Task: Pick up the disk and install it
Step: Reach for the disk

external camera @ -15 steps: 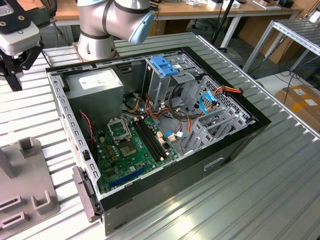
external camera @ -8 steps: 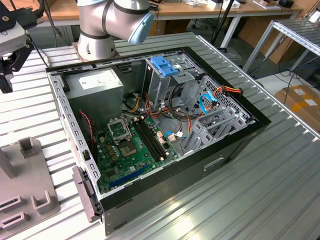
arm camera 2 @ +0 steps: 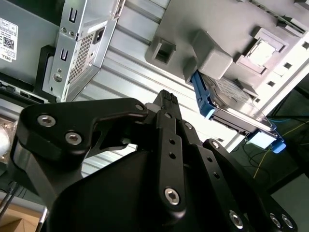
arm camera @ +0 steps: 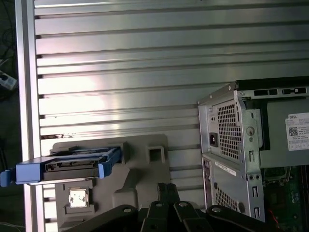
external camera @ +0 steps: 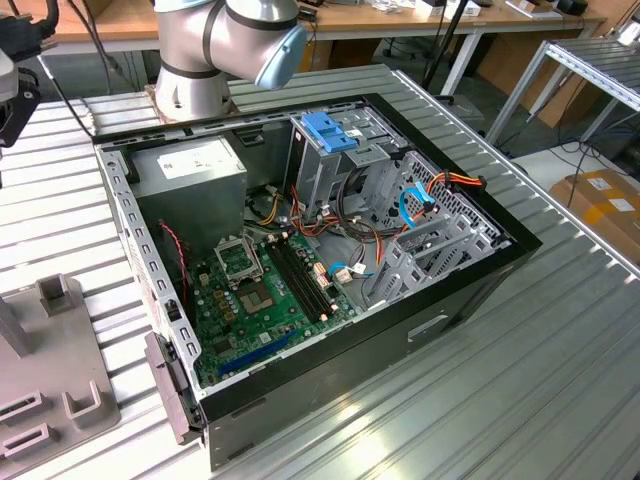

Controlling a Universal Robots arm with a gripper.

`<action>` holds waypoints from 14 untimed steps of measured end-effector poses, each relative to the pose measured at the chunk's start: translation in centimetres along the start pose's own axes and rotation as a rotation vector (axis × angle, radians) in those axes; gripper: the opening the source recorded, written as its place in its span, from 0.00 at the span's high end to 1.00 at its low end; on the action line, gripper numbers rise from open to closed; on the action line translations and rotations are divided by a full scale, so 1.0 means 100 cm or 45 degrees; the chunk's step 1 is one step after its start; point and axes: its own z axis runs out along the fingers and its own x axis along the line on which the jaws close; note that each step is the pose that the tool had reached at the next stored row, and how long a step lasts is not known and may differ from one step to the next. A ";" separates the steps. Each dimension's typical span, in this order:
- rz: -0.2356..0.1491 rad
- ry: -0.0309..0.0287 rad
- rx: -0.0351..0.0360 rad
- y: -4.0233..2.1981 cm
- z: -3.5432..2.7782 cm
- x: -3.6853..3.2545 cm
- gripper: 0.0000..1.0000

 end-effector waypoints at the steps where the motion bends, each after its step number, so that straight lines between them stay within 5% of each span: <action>1: 0.000 0.0000 0.0000 -0.0001 0.0000 0.0014 0.89; 14: 0.000 -0.0001 0.0000 -0.0018 -0.0006 0.0240 0.89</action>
